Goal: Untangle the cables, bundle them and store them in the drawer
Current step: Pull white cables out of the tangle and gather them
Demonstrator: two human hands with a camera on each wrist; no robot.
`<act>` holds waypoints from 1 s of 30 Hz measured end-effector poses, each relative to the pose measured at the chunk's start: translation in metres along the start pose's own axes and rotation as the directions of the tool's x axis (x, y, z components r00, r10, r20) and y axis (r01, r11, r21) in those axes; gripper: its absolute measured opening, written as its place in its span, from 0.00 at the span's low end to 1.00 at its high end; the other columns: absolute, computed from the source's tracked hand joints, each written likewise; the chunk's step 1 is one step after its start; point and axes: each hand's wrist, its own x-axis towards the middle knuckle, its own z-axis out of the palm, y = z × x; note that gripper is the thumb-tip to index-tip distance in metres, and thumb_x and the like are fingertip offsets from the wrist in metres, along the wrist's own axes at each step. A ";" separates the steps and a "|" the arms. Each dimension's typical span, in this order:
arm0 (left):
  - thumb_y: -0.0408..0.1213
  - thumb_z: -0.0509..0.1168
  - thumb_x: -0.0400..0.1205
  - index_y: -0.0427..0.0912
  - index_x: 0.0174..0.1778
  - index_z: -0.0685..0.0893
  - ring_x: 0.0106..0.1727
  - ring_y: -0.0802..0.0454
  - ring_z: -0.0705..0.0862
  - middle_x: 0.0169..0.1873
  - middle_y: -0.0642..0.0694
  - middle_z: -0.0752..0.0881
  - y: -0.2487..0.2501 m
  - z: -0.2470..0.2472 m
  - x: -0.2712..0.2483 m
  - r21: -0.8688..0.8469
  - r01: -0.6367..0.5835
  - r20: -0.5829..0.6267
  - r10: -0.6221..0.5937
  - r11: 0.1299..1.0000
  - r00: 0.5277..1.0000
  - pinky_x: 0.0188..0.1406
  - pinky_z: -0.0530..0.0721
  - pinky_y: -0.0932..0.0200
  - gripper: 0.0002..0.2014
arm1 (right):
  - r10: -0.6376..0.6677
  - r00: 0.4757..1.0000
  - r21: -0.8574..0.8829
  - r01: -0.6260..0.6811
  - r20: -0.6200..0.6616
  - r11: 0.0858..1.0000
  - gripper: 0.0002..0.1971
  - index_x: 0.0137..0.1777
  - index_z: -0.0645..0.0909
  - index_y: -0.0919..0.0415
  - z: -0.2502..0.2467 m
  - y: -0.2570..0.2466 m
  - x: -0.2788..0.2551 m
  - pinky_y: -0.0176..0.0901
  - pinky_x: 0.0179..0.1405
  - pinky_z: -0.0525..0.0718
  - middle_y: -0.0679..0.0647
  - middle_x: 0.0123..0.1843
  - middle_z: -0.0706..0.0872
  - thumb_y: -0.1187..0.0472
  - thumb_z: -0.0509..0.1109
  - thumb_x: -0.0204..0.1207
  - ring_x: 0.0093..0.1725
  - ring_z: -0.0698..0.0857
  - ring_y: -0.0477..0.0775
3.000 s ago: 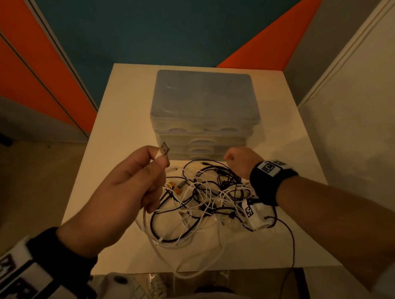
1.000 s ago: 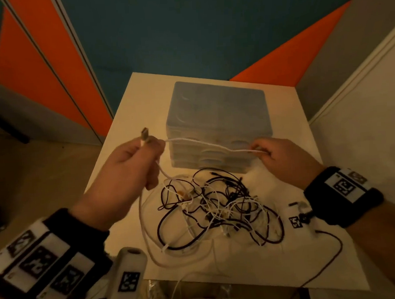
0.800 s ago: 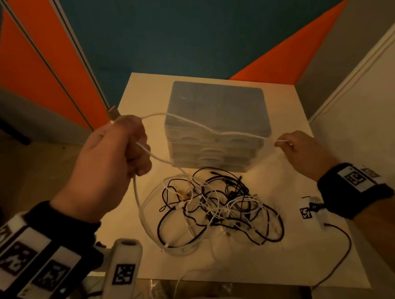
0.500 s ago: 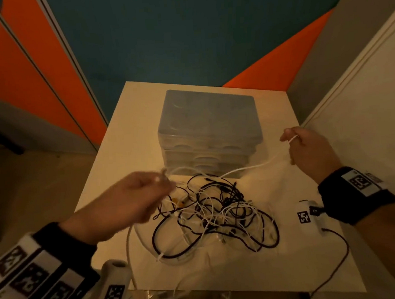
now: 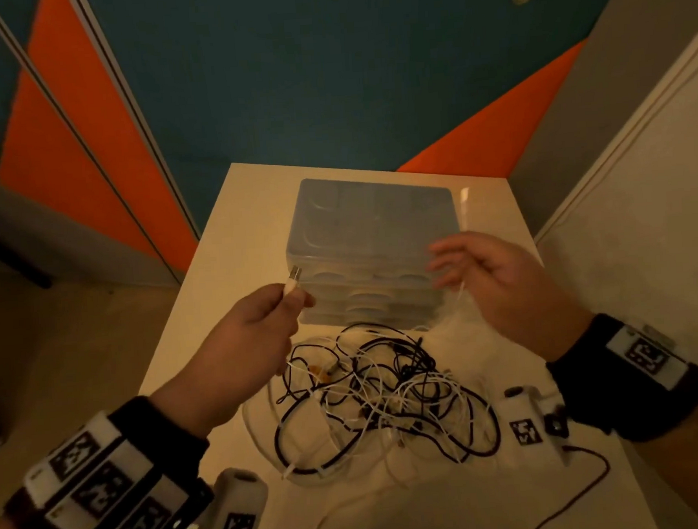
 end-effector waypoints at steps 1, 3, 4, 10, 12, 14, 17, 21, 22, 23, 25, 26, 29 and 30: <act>0.46 0.55 0.89 0.46 0.53 0.86 0.26 0.54 0.71 0.28 0.50 0.71 0.004 0.004 -0.002 -0.019 -0.037 0.011 0.037 0.999 0.999 0.29 0.74 0.53 0.15 | -0.013 0.996 0.005 0.012 0.084 1.000 0.20 0.56 0.80 0.43 0.008 -0.008 -0.004 0.37 0.46 0.86 0.45 0.48 0.88 0.70 0.56 0.84 0.43 0.89 0.45; 0.45 0.54 0.89 0.48 0.55 0.86 0.29 0.53 0.77 0.28 0.50 0.76 0.012 0.013 -0.004 -0.040 -0.110 0.021 0.111 0.993 0.994 0.31 0.79 0.55 0.15 | -0.042 0.972 -0.011 0.046 0.233 0.999 0.17 0.54 0.79 0.40 0.025 -0.022 -0.012 0.37 0.41 0.85 0.43 0.46 0.87 0.65 0.56 0.83 0.40 0.89 0.44; 0.46 0.54 0.89 0.50 0.56 0.86 0.31 0.53 0.79 0.30 0.51 0.78 0.015 0.018 -0.005 -0.048 -0.137 0.021 0.138 0.989 0.990 0.33 0.80 0.56 0.15 | -0.056 0.956 -0.021 0.065 0.287 0.998 0.16 0.53 0.78 0.39 0.034 -0.027 -0.014 0.38 0.40 0.85 0.42 0.46 0.87 0.64 0.56 0.83 0.39 0.88 0.44; 0.51 0.54 0.84 0.56 0.60 0.85 0.41 0.41 0.85 0.46 0.37 0.84 0.021 0.035 -0.012 -0.070 -0.253 0.054 0.257 0.965 0.965 0.42 0.86 0.42 0.16 | -0.105 0.912 0.008 0.111 0.397 0.994 0.16 0.47 0.76 0.42 0.072 -0.041 -0.016 0.37 0.37 0.82 0.38 0.43 0.85 0.66 0.54 0.81 0.35 0.85 0.42; 0.52 0.55 0.82 0.54 0.59 0.85 0.35 0.43 0.80 0.42 0.29 0.81 0.019 0.037 -0.015 -0.086 -0.267 0.052 0.272 0.960 0.961 0.39 0.83 0.43 0.17 | -0.116 0.916 0.054 0.103 0.385 0.993 0.15 0.48 0.77 0.49 0.077 -0.043 -0.016 0.41 0.37 0.83 0.41 0.43 0.86 0.70 0.55 0.79 0.35 0.85 0.45; 0.51 0.56 0.83 0.52 0.57 0.85 0.33 0.47 0.75 0.34 0.30 0.77 0.016 0.036 -0.015 -0.082 -0.259 0.045 0.264 0.962 0.964 0.36 0.77 0.49 0.16 | -0.120 0.918 0.065 0.103 0.378 0.993 0.17 0.48 0.77 0.50 0.081 -0.042 -0.016 0.45 0.37 0.84 0.37 0.41 0.85 0.73 0.55 0.76 0.34 0.85 0.47; 0.43 0.56 0.88 0.45 0.52 0.85 0.32 0.50 0.72 0.27 0.45 0.75 0.013 0.035 -0.012 -0.072 -0.227 0.036 0.230 0.971 0.973 0.31 0.74 0.60 0.13 | -0.115 0.916 0.072 0.094 0.386 0.993 0.21 0.45 0.75 0.42 0.085 -0.042 -0.016 0.34 0.37 0.81 0.28 0.38 0.83 0.74 0.57 0.80 0.35 0.85 0.44; 0.47 0.54 0.86 0.38 0.49 0.84 0.35 0.53 0.79 0.34 0.44 0.83 0.014 0.034 -0.012 -0.176 -0.201 0.024 0.209 0.964 0.978 0.36 0.80 0.62 0.18 | -0.138 0.921 0.128 0.097 0.365 0.987 0.10 0.49 0.76 0.49 0.087 -0.042 -0.019 0.35 0.44 0.82 0.37 0.43 0.85 0.67 0.62 0.83 0.43 0.85 0.40; 0.47 0.52 0.86 0.37 0.48 0.82 0.39 0.50 0.83 0.37 0.42 0.85 0.016 0.033 -0.012 -0.247 -0.195 -0.006 0.199 0.949 0.980 0.41 0.82 0.57 0.18 | -0.131 0.928 0.145 0.085 0.348 0.986 0.09 0.50 0.75 0.47 0.087 -0.041 -0.021 0.45 0.45 0.84 0.43 0.43 0.85 0.65 0.63 0.83 0.43 0.86 0.45; 0.46 0.51 0.88 0.38 0.47 0.80 0.42 0.46 0.85 0.36 0.42 0.86 0.020 0.031 -0.012 -0.347 -0.175 -0.037 0.173 0.921 0.984 0.46 0.85 0.52 0.18 | -0.118 0.938 0.160 0.068 0.325 0.985 0.10 0.51 0.72 0.44 0.087 -0.038 -0.024 0.56 0.44 0.83 0.48 0.42 0.84 0.63 0.64 0.82 0.41 0.85 0.51; 0.46 0.47 0.90 0.41 0.44 0.76 0.36 0.44 0.84 0.28 0.45 0.79 0.028 0.023 -0.012 -0.517 -0.136 -0.042 0.133 0.845 0.990 0.46 0.85 0.47 0.17 | -0.085 0.951 0.168 0.036 0.297 0.985 0.11 0.51 0.68 0.41 0.084 -0.028 -0.027 0.62 0.39 0.80 0.55 0.39 0.81 0.61 0.64 0.82 0.36 0.80 0.57; 0.47 0.46 0.90 0.43 0.43 0.75 0.29 0.47 0.79 0.25 0.48 0.73 0.031 0.019 -0.013 -0.550 -0.121 -0.033 0.123 0.826 0.992 0.41 0.84 0.49 0.18 | -0.071 0.950 0.147 0.027 0.303 0.989 0.11 0.52 0.68 0.41 0.081 -0.023 -0.028 0.58 0.36 0.80 0.54 0.38 0.80 0.61 0.64 0.82 0.34 0.78 0.55; 0.49 0.47 0.89 0.46 0.40 0.73 0.23 0.53 0.62 0.23 0.52 0.62 0.032 0.009 -0.020 -0.539 -0.114 -0.027 0.118 0.834 0.993 0.28 0.78 0.57 0.18 | -0.024 0.922 0.004 0.024 0.386 1.000 0.10 0.55 0.72 0.40 0.070 -0.002 -0.026 0.45 0.36 0.79 0.47 0.38 0.82 0.60 0.64 0.83 0.35 0.79 0.44; 0.50 0.48 0.89 0.46 0.39 0.73 0.23 0.54 0.60 0.24 0.52 0.62 0.032 0.007 -0.022 -0.537 -0.114 -0.025 0.119 0.836 0.993 0.25 0.75 0.58 0.17 | -0.007 0.909 -0.083 0.045 0.416 0.996 0.09 0.55 0.74 0.40 0.067 0.004 -0.024 0.42 0.37 0.79 0.44 0.40 0.83 0.58 0.63 0.83 0.37 0.81 0.42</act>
